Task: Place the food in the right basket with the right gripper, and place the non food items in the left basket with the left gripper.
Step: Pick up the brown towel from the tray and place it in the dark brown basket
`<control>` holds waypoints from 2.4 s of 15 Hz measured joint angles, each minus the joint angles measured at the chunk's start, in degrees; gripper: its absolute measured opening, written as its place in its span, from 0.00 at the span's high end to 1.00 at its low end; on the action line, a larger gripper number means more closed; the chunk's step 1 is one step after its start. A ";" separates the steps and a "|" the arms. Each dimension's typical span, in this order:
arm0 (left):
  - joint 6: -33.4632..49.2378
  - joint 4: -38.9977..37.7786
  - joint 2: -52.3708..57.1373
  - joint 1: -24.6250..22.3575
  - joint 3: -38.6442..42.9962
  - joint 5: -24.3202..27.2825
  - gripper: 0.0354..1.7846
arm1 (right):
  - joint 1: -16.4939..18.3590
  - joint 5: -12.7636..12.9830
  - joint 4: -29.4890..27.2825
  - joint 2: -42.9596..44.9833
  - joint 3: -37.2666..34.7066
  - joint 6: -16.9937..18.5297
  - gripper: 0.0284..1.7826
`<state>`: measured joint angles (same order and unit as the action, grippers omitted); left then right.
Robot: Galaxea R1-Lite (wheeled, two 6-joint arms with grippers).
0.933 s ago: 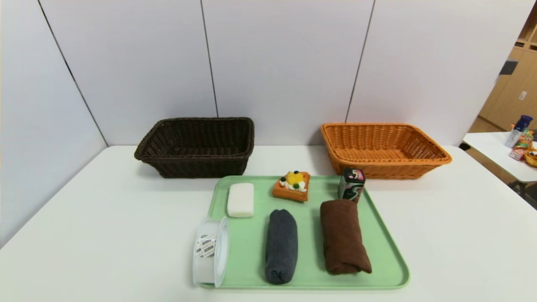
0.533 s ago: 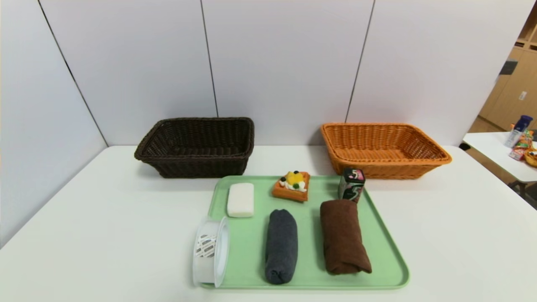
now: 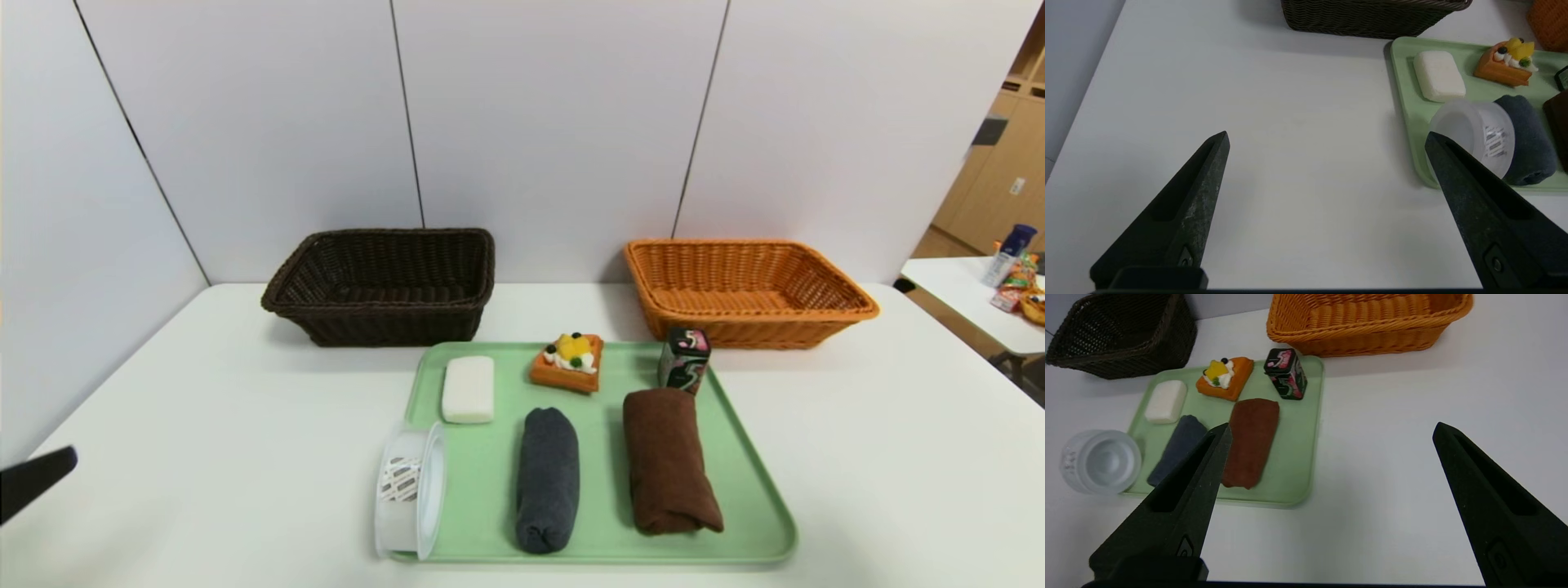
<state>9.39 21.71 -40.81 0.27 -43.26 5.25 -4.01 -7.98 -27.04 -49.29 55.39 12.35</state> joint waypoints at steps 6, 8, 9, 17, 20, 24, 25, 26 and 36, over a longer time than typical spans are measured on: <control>9.92 3.72 -23.60 7.56 -13.87 1.19 0.06 | -15.12 1.23 -25.03 -35.72 35.21 13.91 0.05; 10.81 4.30 -26.51 13.15 -14.53 0.17 0.06 | -21.39 1.55 -33.35 -44.53 41.94 20.53 0.05; 10.98 4.08 -27.40 15.85 -14.48 -0.72 0.06 | -23.99 1.66 -36.29 -48.29 44.24 23.70 0.05; 14.36 2.84 -27.10 21.33 -13.35 -1.68 0.06 | -33.26 3.41 -40.85 -63.92 48.02 33.60 0.05; 14.29 4.41 -25.81 21.37 -13.29 -1.49 0.06 | -33.56 7.33 -40.63 -66.69 48.19 34.19 0.05; 14.20 5.21 -24.83 21.37 -13.26 -1.38 0.06 | -33.52 7.96 -40.18 -69.23 48.27 34.23 0.05; 14.14 5.21 -24.72 21.44 -13.31 -1.38 0.06 | -33.52 7.98 -39.96 -69.97 48.27 34.19 0.05; 14.15 5.29 -24.61 21.53 -13.31 -1.35 0.06 | -33.35 8.25 -39.03 -70.62 48.25 33.98 0.05; 14.18 6.53 -22.53 21.70 -12.46 -1.29 0.06 | -33.30 8.25 -35.94 -73.01 48.68 34.01 0.78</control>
<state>23.56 28.25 -63.34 21.97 -55.72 3.96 -37.32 0.27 -62.98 -122.30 104.07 46.36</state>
